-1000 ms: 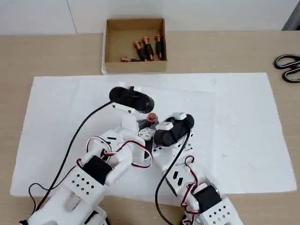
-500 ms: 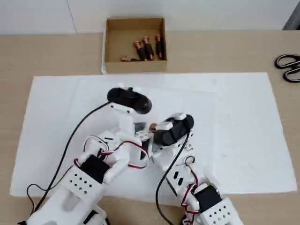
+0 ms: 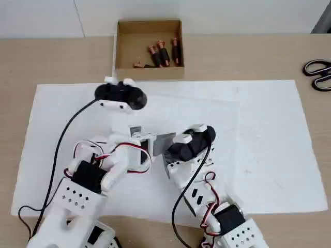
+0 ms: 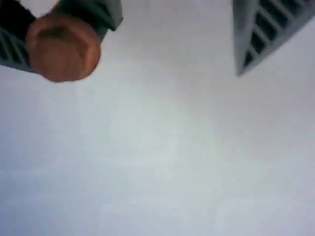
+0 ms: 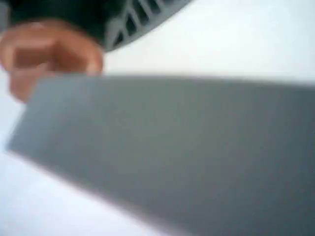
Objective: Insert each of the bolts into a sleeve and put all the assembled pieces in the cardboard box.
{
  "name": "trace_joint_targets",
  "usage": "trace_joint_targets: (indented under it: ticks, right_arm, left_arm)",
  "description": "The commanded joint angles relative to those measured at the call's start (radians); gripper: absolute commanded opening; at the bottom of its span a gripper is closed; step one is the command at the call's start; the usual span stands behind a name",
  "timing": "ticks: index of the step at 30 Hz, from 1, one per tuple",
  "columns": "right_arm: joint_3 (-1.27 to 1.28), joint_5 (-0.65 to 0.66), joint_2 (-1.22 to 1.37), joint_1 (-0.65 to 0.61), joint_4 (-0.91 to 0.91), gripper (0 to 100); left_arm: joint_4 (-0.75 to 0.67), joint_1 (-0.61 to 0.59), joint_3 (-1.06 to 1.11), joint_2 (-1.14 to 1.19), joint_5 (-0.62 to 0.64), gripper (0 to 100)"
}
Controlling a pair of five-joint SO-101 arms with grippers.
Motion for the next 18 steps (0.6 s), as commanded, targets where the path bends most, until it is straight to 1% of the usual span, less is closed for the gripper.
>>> trace_joint_targets:
  ticks: [1,4,6,10,12,14,16,18]
  right_arm:
    - [-0.015,0.009,-0.019,0.002,-0.007,0.4]
    - [-0.014,0.009,-0.019,0.002,-0.007,0.4]
    - [-0.014,0.009,-0.019,0.002,-0.007,0.4]
    - [-0.012,0.009,-0.018,0.002,-0.007,0.4]
    - [-0.012,0.009,-0.018,0.004,-0.007,0.4]
    - [-0.012,0.009,-0.018,0.004,-0.008,0.4]
    - [-0.018,0.009,-0.01,0.015,-0.041,0.4]
    - [-0.02,0.009,-0.007,0.058,-0.099,0.4]
  left_arm:
    - [0.035,-0.026,-0.097,-0.012,-0.009,31]
    - [0.054,-0.055,-0.17,-0.012,-0.009,31]
    - [0.057,-0.106,-0.196,-0.012,-0.009,31]
    - [0.072,-0.287,-0.208,-0.012,-0.009,31]
    - [0.104,-0.397,-0.219,-0.012,-0.009,31]
    - [0.166,-0.496,-0.243,-0.012,-0.009,31]
    - [0.221,-0.565,-0.272,-0.012,-0.011,31]
    - [0.258,-0.594,-0.295,-0.012,-0.017,31]
